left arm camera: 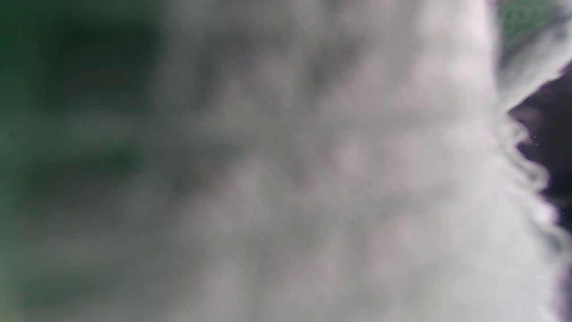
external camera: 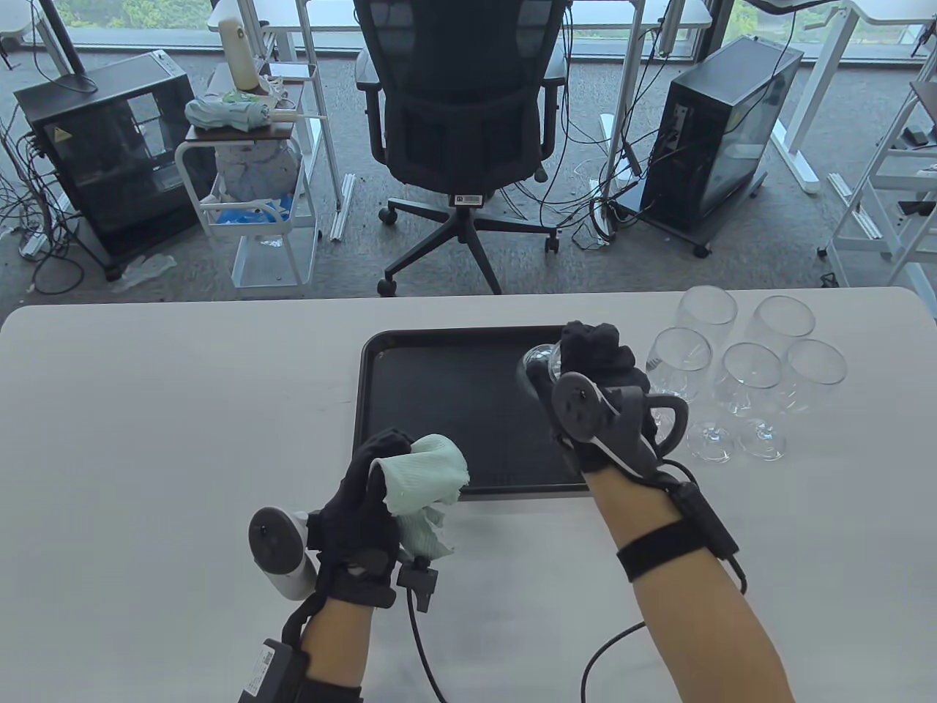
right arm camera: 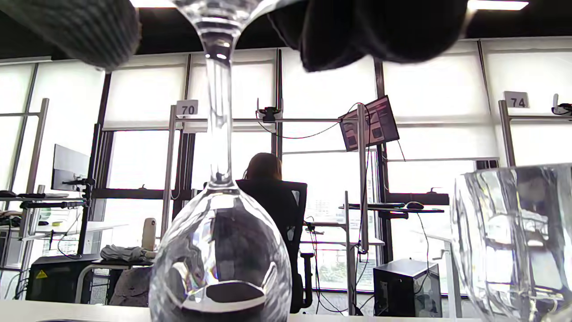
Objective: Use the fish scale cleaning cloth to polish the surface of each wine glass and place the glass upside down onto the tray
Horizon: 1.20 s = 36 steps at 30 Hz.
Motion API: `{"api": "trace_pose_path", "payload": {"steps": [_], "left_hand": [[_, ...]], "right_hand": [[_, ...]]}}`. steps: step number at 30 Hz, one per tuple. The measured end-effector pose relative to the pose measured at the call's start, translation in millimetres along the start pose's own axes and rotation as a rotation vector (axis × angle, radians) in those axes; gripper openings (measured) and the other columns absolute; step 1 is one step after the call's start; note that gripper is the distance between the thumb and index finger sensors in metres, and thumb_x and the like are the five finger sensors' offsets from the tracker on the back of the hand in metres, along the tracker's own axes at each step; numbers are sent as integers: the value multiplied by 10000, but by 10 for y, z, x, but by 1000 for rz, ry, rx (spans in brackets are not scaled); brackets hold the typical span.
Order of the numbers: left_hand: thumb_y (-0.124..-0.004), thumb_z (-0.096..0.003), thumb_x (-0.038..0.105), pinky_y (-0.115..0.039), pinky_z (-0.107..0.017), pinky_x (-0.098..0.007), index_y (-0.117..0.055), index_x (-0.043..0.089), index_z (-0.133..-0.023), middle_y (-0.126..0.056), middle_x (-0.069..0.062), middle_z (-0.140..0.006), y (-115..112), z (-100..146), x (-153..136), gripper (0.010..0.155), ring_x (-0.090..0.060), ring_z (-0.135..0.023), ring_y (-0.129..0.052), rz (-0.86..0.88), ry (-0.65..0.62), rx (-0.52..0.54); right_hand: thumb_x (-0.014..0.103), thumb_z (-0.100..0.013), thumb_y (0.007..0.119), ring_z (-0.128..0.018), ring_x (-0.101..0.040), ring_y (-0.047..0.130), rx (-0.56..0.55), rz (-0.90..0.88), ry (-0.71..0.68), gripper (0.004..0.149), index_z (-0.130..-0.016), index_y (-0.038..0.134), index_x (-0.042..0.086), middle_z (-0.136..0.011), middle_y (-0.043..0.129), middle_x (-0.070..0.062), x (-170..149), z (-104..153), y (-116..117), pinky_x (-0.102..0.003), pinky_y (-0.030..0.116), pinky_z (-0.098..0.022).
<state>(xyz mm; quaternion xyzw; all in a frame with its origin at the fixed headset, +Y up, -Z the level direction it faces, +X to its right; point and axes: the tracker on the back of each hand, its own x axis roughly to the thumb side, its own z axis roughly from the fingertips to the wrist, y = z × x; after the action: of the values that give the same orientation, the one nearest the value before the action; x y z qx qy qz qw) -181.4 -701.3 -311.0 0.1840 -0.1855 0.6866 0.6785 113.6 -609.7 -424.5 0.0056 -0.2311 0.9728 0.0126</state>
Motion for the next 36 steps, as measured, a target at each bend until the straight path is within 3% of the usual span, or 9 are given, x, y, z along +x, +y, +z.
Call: {"api": "trace_pose_path", "payload": {"steps": [7,15,17,21,27,33,36], "left_hand": [[-643,-558,588,-808,-573,-595,-695,295,-984,-683,-37,-1082,28,5,-39,520,-346,-934,-790,-7,23,9],[-645,-557,586,-804,-574,-601,-697,294,-983,-683,-40,-1081,33,0,-51,519,-351,-935,-787,-2,32,12],[-644,-558,586,-803,-575,-600,-695,294,-985,-682,-40,-1082,30,0,-51,520,-351,-935,-786,-4,35,11],[-647,-556,584,-802,-575,-602,-697,293,-985,-683,-40,-1082,29,-7,-49,521,-352,-935,-787,-3,35,9],[-645,-558,584,-801,-576,-602,-694,292,-988,-681,-40,-1083,39,-16,-42,522,-352,-936,-785,8,34,9],[-641,-559,581,-802,-576,-602,-693,293,-990,-683,-41,-1083,46,-10,-43,521,-353,-937,-786,8,35,12],[-639,-560,581,-801,-578,-602,-694,293,-990,-683,-44,-1083,41,-7,-43,519,-353,-937,-785,11,36,11]], "right_hand": [[714,-511,758,-645,-295,812,55,109,71,783,-979,308,276,-1015,500,-182,94,-303,497,-391,823,-406],[696,-506,786,-671,-318,807,108,72,148,713,-966,461,260,-1029,509,-190,67,-475,696,-416,818,-428],[707,-508,769,-735,-346,804,113,87,148,712,-975,490,249,-1058,500,-200,86,-515,684,-432,826,-459],[724,-503,750,-999,-465,528,249,14,187,831,-1131,401,308,-1176,210,-148,107,-600,743,-565,688,-636],[729,-498,746,-1019,-491,458,254,-6,183,923,-1099,169,331,-1131,61,-150,134,-521,802,-594,651,-657],[705,-498,755,-1000,-462,543,202,-264,73,855,-1122,332,303,-1158,187,-123,124,-216,576,-581,680,-642],[689,-497,764,-918,-427,736,228,-389,40,745,-1072,583,251,-1116,598,-125,-17,59,488,-555,746,-603]]}}
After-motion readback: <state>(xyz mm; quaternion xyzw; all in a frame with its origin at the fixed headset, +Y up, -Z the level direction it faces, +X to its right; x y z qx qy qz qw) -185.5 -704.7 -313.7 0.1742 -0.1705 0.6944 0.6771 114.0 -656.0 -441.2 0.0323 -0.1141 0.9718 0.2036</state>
